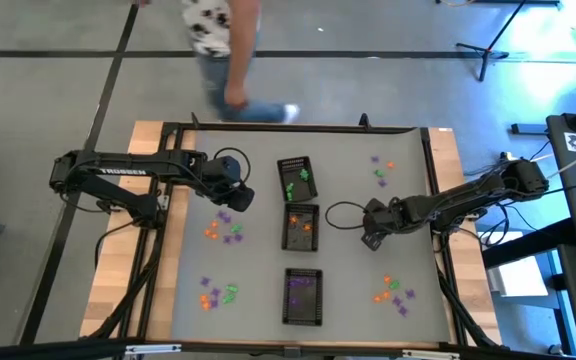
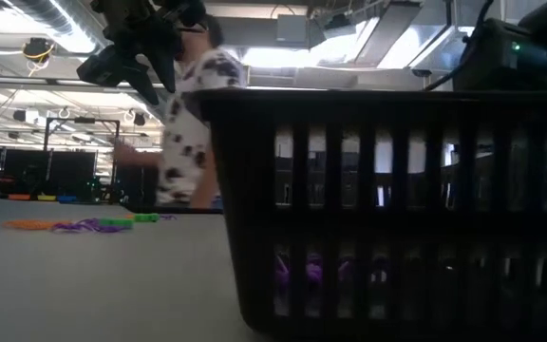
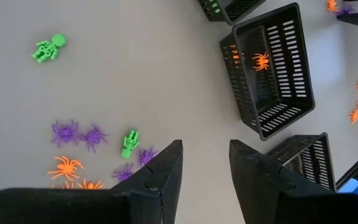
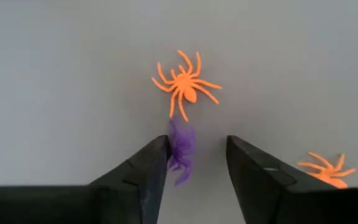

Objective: Sort Halloween decoration
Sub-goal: Put the violet spider toy into the bottom black bin

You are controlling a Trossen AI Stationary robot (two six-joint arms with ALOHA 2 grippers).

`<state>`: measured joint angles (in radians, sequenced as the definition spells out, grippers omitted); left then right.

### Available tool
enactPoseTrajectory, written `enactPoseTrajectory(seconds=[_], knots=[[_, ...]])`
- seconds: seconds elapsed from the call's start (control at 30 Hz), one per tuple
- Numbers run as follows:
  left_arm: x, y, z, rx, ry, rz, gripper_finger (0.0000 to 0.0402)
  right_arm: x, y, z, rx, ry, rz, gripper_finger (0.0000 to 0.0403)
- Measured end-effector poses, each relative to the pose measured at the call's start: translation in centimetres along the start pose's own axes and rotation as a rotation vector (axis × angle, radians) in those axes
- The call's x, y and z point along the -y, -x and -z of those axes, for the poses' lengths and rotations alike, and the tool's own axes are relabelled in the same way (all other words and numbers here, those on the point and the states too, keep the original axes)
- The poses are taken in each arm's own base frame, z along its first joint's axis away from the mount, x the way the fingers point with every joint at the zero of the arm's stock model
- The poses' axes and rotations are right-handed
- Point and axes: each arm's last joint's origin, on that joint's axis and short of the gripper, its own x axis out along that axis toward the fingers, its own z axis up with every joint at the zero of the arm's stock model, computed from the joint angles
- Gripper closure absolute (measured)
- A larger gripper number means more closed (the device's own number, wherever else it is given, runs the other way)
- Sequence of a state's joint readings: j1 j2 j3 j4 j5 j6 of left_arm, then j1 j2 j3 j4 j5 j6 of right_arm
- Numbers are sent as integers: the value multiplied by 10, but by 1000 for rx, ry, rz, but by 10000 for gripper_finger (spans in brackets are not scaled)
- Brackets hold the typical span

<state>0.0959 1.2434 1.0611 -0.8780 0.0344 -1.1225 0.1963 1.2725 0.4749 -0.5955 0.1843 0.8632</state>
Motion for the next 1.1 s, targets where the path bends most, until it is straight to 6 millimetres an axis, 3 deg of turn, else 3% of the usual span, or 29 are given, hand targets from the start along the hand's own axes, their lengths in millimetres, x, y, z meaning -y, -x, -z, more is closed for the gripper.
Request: enactPoseTrajectory(seconds=[0.13, 0.33, 0.6, 0.73, 0.9, 1.1], knots=[[0, 0, 0, 0, 0, 0, 278, 1, -1, 1, -4, 7, 2, 269], [0, 0, 0, 0, 0, 0, 278, -4, 3, -4, 8, 38, -10, 391], [0, 0, 0, 0, 0, 0, 278, -22, 30, -26, 55, 85, -58, 399], [0, 0, 0, 0, 0, 0, 278, -37, 47, -43, 164, 95, -161, 400], [0, 0, 0, 0, 0, 0, 278, -73, 67, -57, 380, 150, -490, 400], [0, 0, 0, 0, 0, 0, 278, -118, 87, -49, 570, 280, -840, 401]])
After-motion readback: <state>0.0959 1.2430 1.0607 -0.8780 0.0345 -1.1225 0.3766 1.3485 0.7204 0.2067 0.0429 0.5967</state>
